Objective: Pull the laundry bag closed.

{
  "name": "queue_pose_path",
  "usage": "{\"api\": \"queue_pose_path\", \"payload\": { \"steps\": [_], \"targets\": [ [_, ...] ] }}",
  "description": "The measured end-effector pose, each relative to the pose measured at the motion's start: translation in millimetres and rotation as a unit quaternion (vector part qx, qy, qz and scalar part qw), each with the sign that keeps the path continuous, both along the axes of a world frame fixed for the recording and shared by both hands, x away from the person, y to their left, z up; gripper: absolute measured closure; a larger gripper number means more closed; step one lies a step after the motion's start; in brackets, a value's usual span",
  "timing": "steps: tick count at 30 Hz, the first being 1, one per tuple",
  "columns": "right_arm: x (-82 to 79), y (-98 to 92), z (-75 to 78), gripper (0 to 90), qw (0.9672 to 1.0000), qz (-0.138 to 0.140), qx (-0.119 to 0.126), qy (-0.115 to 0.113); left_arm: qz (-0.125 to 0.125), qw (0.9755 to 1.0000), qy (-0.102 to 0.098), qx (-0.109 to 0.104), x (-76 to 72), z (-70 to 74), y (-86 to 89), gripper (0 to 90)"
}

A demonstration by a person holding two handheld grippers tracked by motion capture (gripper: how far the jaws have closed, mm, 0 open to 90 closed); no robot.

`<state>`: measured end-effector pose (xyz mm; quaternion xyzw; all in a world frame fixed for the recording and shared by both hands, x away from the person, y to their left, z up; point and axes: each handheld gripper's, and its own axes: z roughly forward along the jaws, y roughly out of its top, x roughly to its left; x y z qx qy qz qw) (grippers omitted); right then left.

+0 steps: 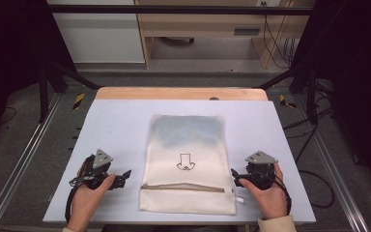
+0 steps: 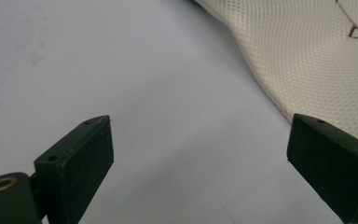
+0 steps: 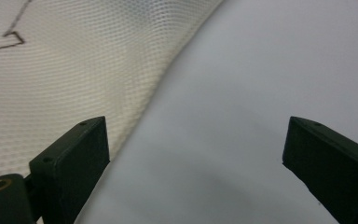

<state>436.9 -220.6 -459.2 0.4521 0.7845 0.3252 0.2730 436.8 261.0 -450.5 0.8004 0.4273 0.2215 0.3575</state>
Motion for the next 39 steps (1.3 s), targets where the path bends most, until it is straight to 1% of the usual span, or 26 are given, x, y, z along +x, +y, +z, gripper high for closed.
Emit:
{"api": "queue_pose_path", "payload": {
  "steps": [1, 2, 3, 4, 5, 6, 9, 10, 11, 12, 13, 14, 15, 16, 19, 20, 21, 22, 23, 29, 31, 34, 35, 36, 37, 39],
  "targets": [
    [0.0, 0.0, 0.0, 9.2, 1.0, 0.0, 0.0, 0.0, 0.0, 1.0, 0.0, 0.0, 0.0, 0.0, 0.0, 6.9],
    [-5.0, 10.8, 6.8, 17.7, 0.9996, 0.029, -0.002, -0.007, -0.001, 1.0, 0.001, 0.0, -2.4, 1.0, 0.9, 6.9],
    [-5.0, 10.8, 6.8, 17.7, 0.9996, 0.029, -0.002, -0.007, -0.001, 1.0, 0.001, 0.0, -2.4, 1.0, 0.9, 6.9],
    [-8.5, 21.8, 13.1, 22.4, 0.9989, 0.046, -0.005, -0.001, -0.004, 1.0, 0.006, -0.004, -8.2, 1.2, 2.2, 7.2],
    [-8.5, 21.8, 13.1, 22.4, 0.9989, 0.046, -0.005, -0.001, -0.004, 1.0, 0.006, -0.004, -8.2, 1.2, 2.2, 7.4],
    [-10.5, 35.3, 19.4, 29.1, 0.9973, 0.073, -0.01, 0.006, -0.003, 0.9999, 0.01, -0.003, -13.3, 2.5, 2.8, 7.5],
    [-10.3, 57.3, 25.8, 37.6, 0.9932, 0.108, -0.031, 0.033, -0.006, 0.9999, 0.012, 0.0, -20.0, 4.8, 4.8, 7.6],
    [-10.3, 57.3, 25.8, 37.6, 0.9932, 0.108, -0.031, 0.033, -0.006, 0.9999, 0.012, 0.0, -20.0, 4.8, 4.8, 7.6],
    [-8.8, 67.7, 29.4, 38.2, 0.9904, 0.126, -0.035, 0.045, -0.009, 0.9998, 0.017, 0.002, -22.5, 4.1, 5.6, 7.6],
    [-5.9, 83.8, 36.6, 42.9, 0.9859, 0.152, -0.042, 0.057, -0.012, 0.9997, 0.018, 0.007, -24.8, 3.4, 6.6, 7.6],
    [-4.3, 91.3, 40.1, 44.7, 0.983, 0.166, -0.046, 0.063, -0.015, 0.9996, 0.019, 0.016, -28.6, 3.3, 8.4, 7.6],
    [-2.3, 98.5, 42.8, 45.3, 0.9805, 0.178, -0.05, 0.067, -0.016, 0.9996, 0.017, 0.016, -28.8, 3.7, 9.6, 7.6],
    [-2.3, 98.5, 42.8, 45.3, 0.9805, 0.178, -0.05, 0.067, -0.016, 0.9996, 0.017, 0.016, -28.8, 3.7, 9.6, 7.6],
    [1.1, 112.6, 47.1, 48.5, 0.9747, 0.201, -0.057, 0.078, -0.014, 0.9997, 0.01, 0.017, -26.0, 4.5, 12.1, 7.5],
    [5.2, 128.5, 52.2, 53.9, 0.9679, 0.227, -0.065, 0.086, -0.003, 0.9997, 0.015, 0.018, -21.1, 2.0, 15.6, 7.5],
    [6.6, 135.2, 53.2, 55.6, 0.9646, 0.239, -0.068, 0.089, 0.0, 0.9997, 0.017, 0.016, -20.0, 1.7, 16.9, 7.5],
    [6.6, 135.2, 53.2, 55.6, 0.9646, 0.239, -0.068, 0.089, 0.0, 0.9997, 0.017, 0.016, -20.0, 1.7, 16.9, 7.5],
    [7.7, 145.3, 54.3, 59.4, 0.9595, 0.253, -0.08, 0.096, 0.004, 0.9998, 0.015, 0.014, -19.5, 2.1, 18.4, 7.5],
    [8.0, 149.4, 55.0, 60.9, 0.9568, 0.261, -0.083, 0.098, 0.006, 0.9998, 0.014, 0.014, -19.2, 2.9, 19.9, 7.5],
    [7.3, 169.4, 57.1, 69.4, 0.9454, 0.294, -0.09, 0.107, 0.011, 0.9998, 0.01, 0.01, -18.0, 3.3, 22.8, 7.6],
    [6.6, 173.7, 57.4, 71.5, 0.9433, 0.301, -0.088, 0.108, 0.008, 0.9998, 0.01, 0.013, -17.8, 3.2, 21.2, 7.9],
    [5.9, 177.1, 57.1, 73.6, 0.9418, 0.307, -0.084, 0.108, 0.005, 0.9998, 0.015, 0.015, -18.0, 2.7, 20.3, 8.3],
    [4.9, 180.4, 57.3, 76.1, 0.9394, 0.316, -0.082, 0.106, 0.006, 0.9998, 0.015, 0.016, -18.1, 2.3, 19.9, 9.0],
    [4.9, 180.4, 57.3, 76.1, 0.9394, 0.316, -0.082, 0.106, 0.005, 0.9998, 0.015, 0.016, -18.0, 2.1, 19.5, 9.0],
    [3.8, 184.4, 57.2, 79.4, 0.9362, 0.326, -0.078, 0.107, 0.003, 0.9998, 0.016, 0.014, -18.1, 2.4, 19.2, 10.2],
    [2.7, 189.7, 56.6, 82.0, 0.9329, 0.335, -0.075, 0.108, 0.001, 0.9998, 0.016, 0.011, -18.0, 2.9, 19.4, 10.7]
  ]
}}
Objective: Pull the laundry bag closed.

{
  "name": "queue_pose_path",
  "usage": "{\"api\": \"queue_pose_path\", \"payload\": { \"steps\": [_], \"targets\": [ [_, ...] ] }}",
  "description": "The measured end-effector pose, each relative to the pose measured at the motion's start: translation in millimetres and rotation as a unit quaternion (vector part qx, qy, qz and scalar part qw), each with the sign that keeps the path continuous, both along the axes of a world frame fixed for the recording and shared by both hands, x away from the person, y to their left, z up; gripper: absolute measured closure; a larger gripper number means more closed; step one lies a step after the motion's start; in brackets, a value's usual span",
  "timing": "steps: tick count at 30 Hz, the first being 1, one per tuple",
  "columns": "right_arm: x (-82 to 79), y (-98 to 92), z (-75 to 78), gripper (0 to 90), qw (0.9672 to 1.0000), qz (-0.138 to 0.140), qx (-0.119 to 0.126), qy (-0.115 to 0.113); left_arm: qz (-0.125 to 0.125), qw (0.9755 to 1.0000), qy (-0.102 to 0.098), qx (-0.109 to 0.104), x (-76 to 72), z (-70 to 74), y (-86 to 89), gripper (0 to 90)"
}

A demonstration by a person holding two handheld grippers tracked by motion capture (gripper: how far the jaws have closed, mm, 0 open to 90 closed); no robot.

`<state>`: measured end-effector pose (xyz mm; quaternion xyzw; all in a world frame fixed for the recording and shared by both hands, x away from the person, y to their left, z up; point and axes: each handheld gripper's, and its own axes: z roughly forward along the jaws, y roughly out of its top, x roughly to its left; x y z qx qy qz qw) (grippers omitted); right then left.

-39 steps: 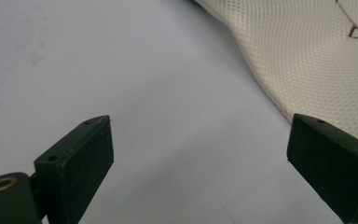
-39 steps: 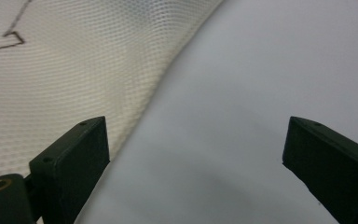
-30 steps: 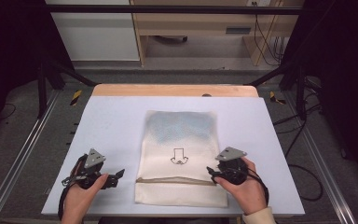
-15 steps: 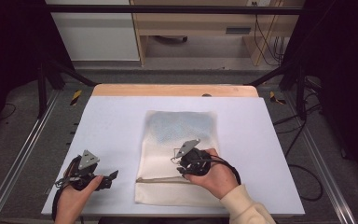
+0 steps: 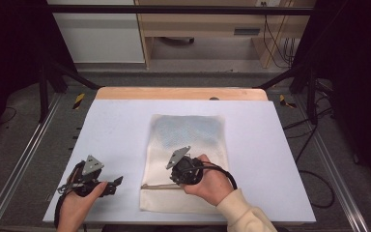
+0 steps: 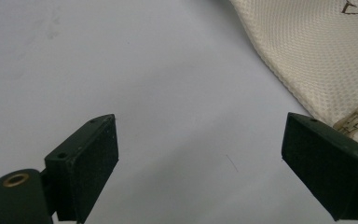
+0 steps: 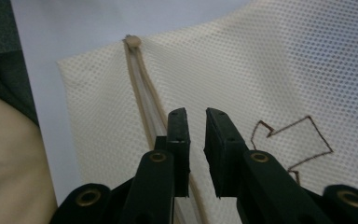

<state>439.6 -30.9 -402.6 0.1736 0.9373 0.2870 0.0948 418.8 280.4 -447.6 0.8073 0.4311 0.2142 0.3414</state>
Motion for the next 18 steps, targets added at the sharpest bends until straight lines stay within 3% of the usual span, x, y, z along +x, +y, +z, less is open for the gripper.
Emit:
{"api": "queue_pose_path", "payload": {
  "steps": [6, 10, 18],
  "targets": [
    [-1.2, 16.5, -2.9, 84.1, 0.9997, 0.02, -0.004, 0.01, 0.002, 0.9999, -0.003, -0.011, -0.1, 1.5, 3.9, 10.7],
    [-0.8, 35.5, -8.2, 83.6, 0.9993, 0.03, 0.0, 0.02, 0.009, 0.9997, -0.018, -0.012, 0.5, 5.3, 14.1, 9.8],
    [1.3, 62.7, -14.7, 81.7, 0.9979, 0.057, -0.008, 0.029, 0.019, 0.9996, -0.011, -0.02, 1.2, 5.7, 22.9, 9.8]
  ]
}}
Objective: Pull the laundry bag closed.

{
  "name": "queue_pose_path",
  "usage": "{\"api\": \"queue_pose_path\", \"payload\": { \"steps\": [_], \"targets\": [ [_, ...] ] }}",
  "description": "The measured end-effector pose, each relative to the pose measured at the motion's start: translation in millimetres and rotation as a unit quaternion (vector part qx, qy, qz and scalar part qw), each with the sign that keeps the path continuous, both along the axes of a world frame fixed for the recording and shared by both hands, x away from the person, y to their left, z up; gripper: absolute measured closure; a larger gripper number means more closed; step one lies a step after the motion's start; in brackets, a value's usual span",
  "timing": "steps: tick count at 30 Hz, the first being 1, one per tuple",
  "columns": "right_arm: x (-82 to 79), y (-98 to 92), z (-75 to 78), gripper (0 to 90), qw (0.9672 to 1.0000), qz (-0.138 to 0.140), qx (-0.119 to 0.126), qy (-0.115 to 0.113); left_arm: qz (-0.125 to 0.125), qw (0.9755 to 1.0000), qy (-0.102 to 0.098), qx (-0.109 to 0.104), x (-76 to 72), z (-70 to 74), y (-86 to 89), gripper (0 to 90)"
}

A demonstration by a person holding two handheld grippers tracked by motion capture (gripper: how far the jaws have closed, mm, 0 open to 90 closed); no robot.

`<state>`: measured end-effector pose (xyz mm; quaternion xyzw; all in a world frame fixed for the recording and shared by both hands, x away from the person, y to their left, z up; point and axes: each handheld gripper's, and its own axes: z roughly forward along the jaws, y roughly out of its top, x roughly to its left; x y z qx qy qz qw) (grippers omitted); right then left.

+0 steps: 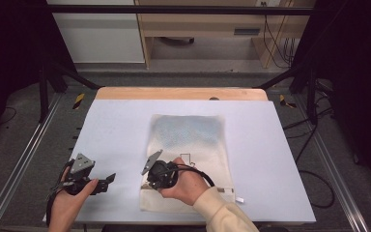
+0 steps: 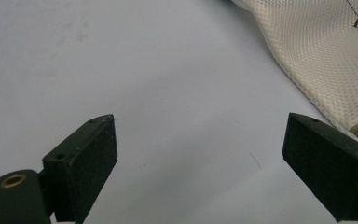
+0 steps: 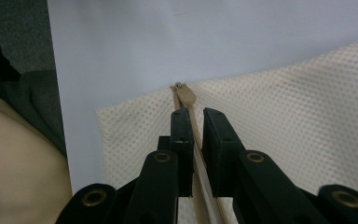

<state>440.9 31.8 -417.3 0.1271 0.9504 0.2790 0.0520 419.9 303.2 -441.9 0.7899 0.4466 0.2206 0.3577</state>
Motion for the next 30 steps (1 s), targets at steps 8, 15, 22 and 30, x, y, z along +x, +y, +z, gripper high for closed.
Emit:
{"api": "queue_pose_path", "payload": {
  "steps": [8, 15, 22, 30],
  "targets": [
    [6.0, 22.9, -8.0, 79.1, 0.9998, 0.012, -0.013, 0.007, 0.012, 0.9998, 0.014, -0.012, 1.7, -0.7, 4.1, 8.8],
    [10.0, 30.4, -15.6, 69.7, 0.9995, 0.015, -0.023, 0.013, 0.006, 0.9998, 0.011, -0.013, 1.6, -0.8, 3.3, 8.5],
    [14.1, 34.0, -21.3, 68.9, 0.9989, 0.017, -0.032, 0.031, 0.004, 0.9998, 0.009, -0.017, 0.5, 0.2, 2.0, 8.5],
    [13.0, 36.6, -23.1, 81.5, 0.9981, 0.02, -0.046, 0.035, -0.006, 0.9996, 0.009, -0.026, -3.0, 3.2, 0.1, 8.5]
  ]
}}
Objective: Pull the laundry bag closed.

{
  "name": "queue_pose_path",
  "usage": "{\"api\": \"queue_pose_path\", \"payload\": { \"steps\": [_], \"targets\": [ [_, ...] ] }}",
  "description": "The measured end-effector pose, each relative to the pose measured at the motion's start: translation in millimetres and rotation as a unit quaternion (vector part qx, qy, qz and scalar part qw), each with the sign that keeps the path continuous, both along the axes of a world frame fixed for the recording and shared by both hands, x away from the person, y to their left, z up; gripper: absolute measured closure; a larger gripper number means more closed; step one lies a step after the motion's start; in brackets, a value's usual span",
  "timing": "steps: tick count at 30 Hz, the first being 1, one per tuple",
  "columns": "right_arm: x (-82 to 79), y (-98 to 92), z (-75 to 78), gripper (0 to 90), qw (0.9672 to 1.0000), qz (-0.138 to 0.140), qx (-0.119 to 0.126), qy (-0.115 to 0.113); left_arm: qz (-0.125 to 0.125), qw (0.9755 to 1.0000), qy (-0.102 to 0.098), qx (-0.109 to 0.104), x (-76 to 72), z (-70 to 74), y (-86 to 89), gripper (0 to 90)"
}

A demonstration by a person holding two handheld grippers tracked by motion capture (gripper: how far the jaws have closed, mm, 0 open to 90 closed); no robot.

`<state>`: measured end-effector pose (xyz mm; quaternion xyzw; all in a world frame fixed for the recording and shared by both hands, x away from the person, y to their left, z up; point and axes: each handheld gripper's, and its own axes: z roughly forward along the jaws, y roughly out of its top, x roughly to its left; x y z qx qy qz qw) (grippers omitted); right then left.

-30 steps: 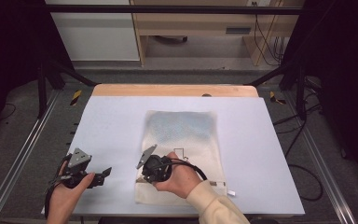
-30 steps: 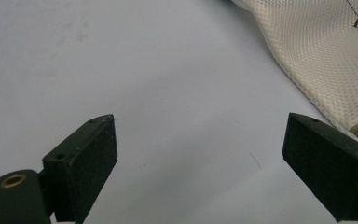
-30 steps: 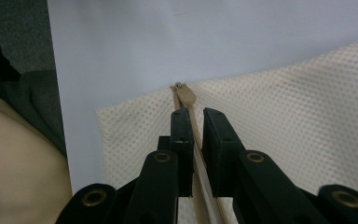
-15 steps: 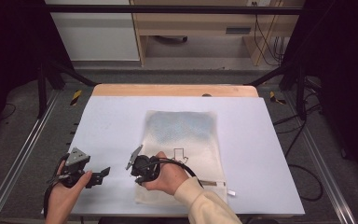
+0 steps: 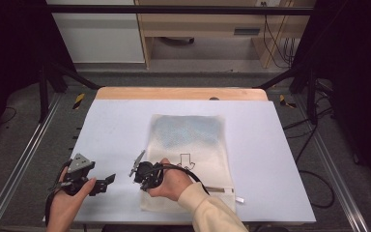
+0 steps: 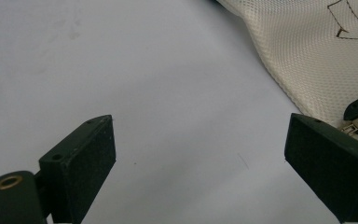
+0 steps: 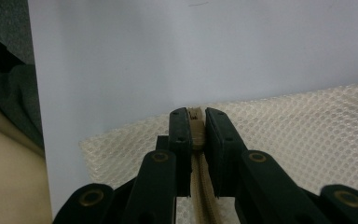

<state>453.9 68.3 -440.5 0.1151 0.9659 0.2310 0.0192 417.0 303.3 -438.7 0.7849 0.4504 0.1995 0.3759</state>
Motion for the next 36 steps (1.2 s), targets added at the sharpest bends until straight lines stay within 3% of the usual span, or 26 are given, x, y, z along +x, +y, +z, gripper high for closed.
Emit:
{"api": "queue_pose_path", "payload": {
  "steps": [6, 21, 23, 28, 30, 33, 36],
  "targets": [
    [-2.2, -3.7, 7.1, 81.5, 1.0, -0.003, 0.008, -0.001, -0.008, 0.9999, 0.004, -0.007, -3.7, 1.2, -3.9, 8.6],
    [-1.8, -11.2, 26.0, 81.6, 0.9997, 0.001, 0.024, 0.003, -0.078, 0.9968, 0.012, -0.014, -19.8, 7.2, -31.1, 8.6],
    [-2.6, -12.3, 27.4, 81.7, 0.9997, 0.002, 0.026, 0.001, -0.093, 0.995, 0.019, -0.031, -21.2, 6.5, -37.8, 8.5],
    [-2.9, -14.3, 29.0, 81.6, 0.9995, 0.003, 0.031, 0.004, -0.109, 0.9936, 0.02, -0.025, -23.6, 4.1, -50.4, 8.6],
    [-3.1, -14.9, 29.6, 81.7, 0.9994, 0.004, 0.033, 0.003, -0.118, 0.992, 0.026, -0.035, -24.5, 2.4, -57.6, 8.6],
    [-3.7, -16.5, 31.0, 81.6, 0.9993, 0.003, 0.036, 0.001, -0.123, 0.9916, 0.028, -0.031, -24.6, 0.6, -62.8, 9.1],
    [-4.0, -18.4, 31.7, 81.7, 0.9992, 0.002, 0.041, 0.0, -0.136, 0.9882, 0.045, -0.055, -23.7, -3.6, -70.0, 13.1]
  ]
}}
